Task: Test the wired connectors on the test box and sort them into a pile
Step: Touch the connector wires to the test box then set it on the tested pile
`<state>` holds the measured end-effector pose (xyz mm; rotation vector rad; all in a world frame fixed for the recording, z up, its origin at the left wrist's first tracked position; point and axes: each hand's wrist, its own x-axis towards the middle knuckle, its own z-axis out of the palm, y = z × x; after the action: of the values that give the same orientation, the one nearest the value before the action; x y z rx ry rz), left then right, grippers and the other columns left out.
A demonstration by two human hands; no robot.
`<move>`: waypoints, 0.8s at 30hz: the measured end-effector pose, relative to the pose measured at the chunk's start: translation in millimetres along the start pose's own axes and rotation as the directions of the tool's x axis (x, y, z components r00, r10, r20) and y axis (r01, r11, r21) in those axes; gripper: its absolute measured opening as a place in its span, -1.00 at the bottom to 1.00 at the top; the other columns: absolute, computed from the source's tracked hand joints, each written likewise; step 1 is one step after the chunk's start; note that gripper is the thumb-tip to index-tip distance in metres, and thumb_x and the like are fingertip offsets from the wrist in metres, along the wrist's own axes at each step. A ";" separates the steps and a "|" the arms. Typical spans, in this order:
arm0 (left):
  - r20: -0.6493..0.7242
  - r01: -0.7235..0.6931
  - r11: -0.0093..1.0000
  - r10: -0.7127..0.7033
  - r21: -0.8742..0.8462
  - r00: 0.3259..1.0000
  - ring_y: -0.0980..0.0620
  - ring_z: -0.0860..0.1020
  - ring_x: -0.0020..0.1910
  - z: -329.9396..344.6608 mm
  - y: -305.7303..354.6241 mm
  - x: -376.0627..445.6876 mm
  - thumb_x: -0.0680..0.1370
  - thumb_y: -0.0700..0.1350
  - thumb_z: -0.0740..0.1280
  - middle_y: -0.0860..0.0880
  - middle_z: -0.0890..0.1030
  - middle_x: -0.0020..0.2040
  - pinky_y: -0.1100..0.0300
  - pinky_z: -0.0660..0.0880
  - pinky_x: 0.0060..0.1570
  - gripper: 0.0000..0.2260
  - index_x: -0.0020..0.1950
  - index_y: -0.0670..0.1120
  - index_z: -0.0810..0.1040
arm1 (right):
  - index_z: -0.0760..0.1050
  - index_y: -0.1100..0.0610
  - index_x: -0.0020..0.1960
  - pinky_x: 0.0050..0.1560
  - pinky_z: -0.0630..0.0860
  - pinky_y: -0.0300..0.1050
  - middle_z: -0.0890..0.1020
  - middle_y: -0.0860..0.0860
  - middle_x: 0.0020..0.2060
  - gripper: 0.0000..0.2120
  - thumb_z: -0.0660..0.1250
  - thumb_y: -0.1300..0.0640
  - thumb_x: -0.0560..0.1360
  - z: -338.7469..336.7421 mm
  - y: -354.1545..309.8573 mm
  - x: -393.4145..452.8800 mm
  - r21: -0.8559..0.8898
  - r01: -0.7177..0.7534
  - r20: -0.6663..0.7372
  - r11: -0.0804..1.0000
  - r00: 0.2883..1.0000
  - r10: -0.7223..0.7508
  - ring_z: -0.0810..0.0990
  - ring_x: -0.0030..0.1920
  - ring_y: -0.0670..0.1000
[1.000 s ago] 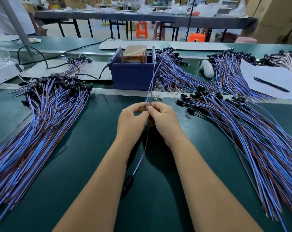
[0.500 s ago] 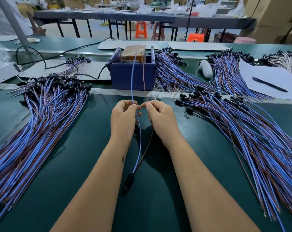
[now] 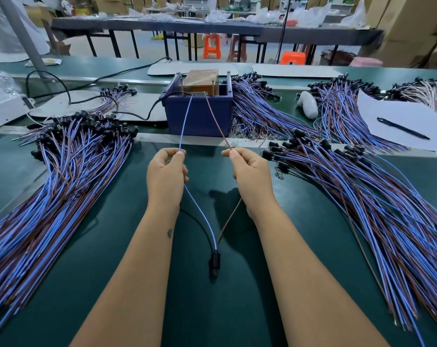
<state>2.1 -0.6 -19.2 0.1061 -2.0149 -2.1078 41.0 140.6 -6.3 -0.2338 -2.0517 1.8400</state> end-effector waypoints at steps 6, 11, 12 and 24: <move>0.025 -0.059 0.996 0.057 0.064 0.998 0.17 0.46 -0.48 4.6 1.4 -0.6 0.61 -0.07 0.26 0.13 0.51 -0.48 0.19 0.42 -0.34 -0.88 -0.08 0.05 0.56 | 0.62 0.02 -0.04 -0.34 0.27 -0.20 0.32 -0.20 -0.59 -0.78 0.20 0.10 0.63 0.1 1.3 0.9 -0.021 -0.021 -0.018 1.000 1.000 0.020 0.24 -0.46 -0.13; 0.009 -0.084 0.994 0.084 0.064 0.996 0.13 0.52 -0.47 5.6 2.4 0.6 0.62 -0.03 0.27 0.04 0.60 -0.45 0.15 0.51 -0.31 -0.90 -0.02 0.07 0.58 | 0.64 0.07 0.08 -0.29 0.32 -0.27 0.38 -0.26 -0.60 -0.78 0.21 0.10 0.63 0.5 3.6 3.6 -0.017 -0.035 -0.033 0.999 0.999 0.035 0.30 -0.48 -0.19; 0.005 -0.084 0.995 0.084 0.059 0.996 0.12 0.52 -0.48 5.2 2.0 1.7 0.62 -0.02 0.27 0.04 0.59 -0.46 0.16 0.51 -0.33 -0.91 0.00 0.07 0.58 | 0.63 0.08 0.11 -0.28 0.32 -0.30 0.39 -0.27 -0.60 -0.77 0.21 0.10 0.63 0.6 4.0 4.2 -0.014 -0.039 -0.038 0.999 0.999 0.038 0.33 -0.47 -0.21; -0.019 -0.079 0.996 0.080 0.051 0.997 0.17 0.27 -0.57 1.6 0.6 8.7 0.66 -0.07 0.19 0.15 0.33 -0.57 0.32 0.26 -0.56 -0.81 0.00 0.06 0.59 | 0.60 0.03 0.00 -0.44 0.23 -0.33 0.33 -0.19 -0.58 -0.74 0.14 0.21 0.60 0.9 3.5 7.9 0.088 -0.146 -0.049 0.985 0.987 0.151 0.25 -0.47 -0.14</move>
<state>-6.7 -0.9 -17.7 0.0549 -2.0259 -2.0012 33.0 143.1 -8.5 -0.4208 -1.9616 1.9793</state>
